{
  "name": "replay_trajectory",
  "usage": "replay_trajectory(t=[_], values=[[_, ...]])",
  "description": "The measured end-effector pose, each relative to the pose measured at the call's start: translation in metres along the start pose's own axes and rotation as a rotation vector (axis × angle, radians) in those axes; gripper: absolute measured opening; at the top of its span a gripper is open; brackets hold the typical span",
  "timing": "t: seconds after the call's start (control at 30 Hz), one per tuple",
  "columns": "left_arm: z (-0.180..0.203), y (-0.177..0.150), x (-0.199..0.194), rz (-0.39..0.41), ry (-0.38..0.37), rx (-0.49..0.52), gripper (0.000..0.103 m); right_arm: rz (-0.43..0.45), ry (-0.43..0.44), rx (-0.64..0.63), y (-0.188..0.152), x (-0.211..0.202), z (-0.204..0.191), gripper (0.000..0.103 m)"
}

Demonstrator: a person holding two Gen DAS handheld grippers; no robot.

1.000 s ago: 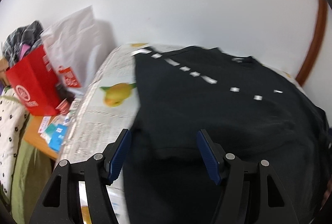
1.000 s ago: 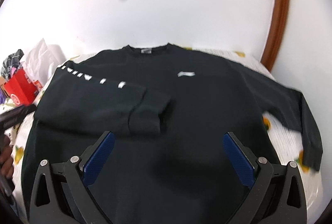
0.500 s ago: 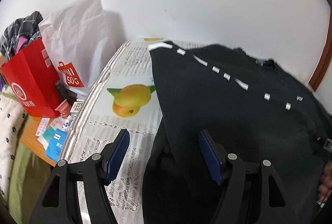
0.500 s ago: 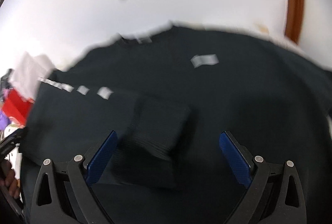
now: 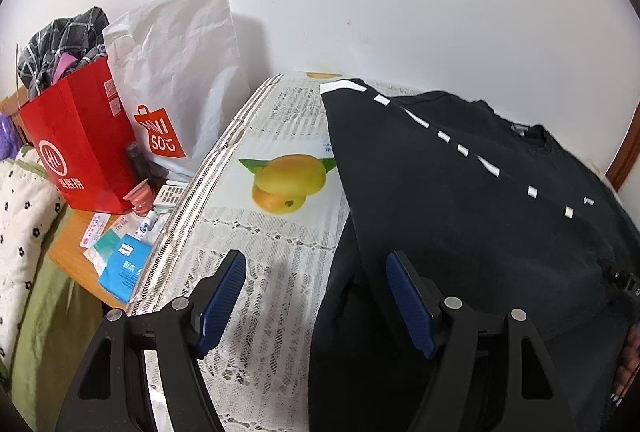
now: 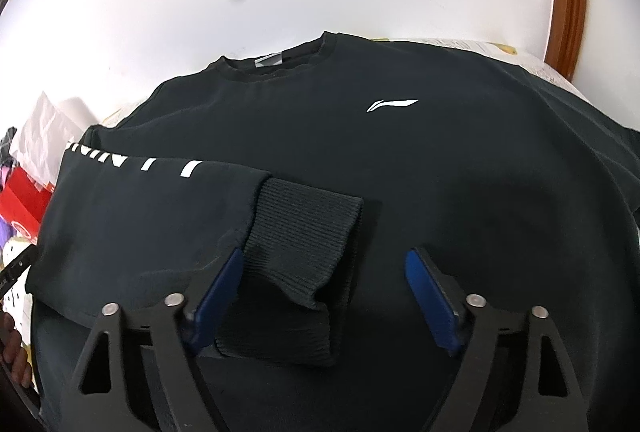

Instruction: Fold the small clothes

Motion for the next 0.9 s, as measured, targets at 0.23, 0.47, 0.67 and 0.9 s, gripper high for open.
replay_trajectory(t=[0.23, 0.47, 0.67, 0.9], values=[[-0.013, 0.001, -0.003, -0.017, 0.052, 0.028, 0.073, 0.007, 0.027, -0.019, 0.000, -0.002, -0.004, 0.059], [-0.012, -0.006, 0.004, -0.078, -0.025, 0.050, 0.071, 0.019, 0.034, 0.008, 0.001, -0.004, -0.002, 0.035], [0.000, -0.012, 0.008, -0.081, -0.013, 0.120, 0.071, 0.017, 0.044, 0.059, 0.001, -0.003, 0.004, 0.029], [-0.004, -0.011, 0.014, -0.090, -0.061, 0.076, 0.071, 0.030, 0.017, -0.008, 0.003, -0.010, -0.010, 0.056]])
Point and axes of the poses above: each gripper's, at about its wrist camera, not at the fingertips, and x roughly the way its jaws point, z to its right, y to its top, the point moved 3 cm from there along x, roughly the way its jaws point, and after that the axes turned 9 degrees about z, right-handed, at the moved point
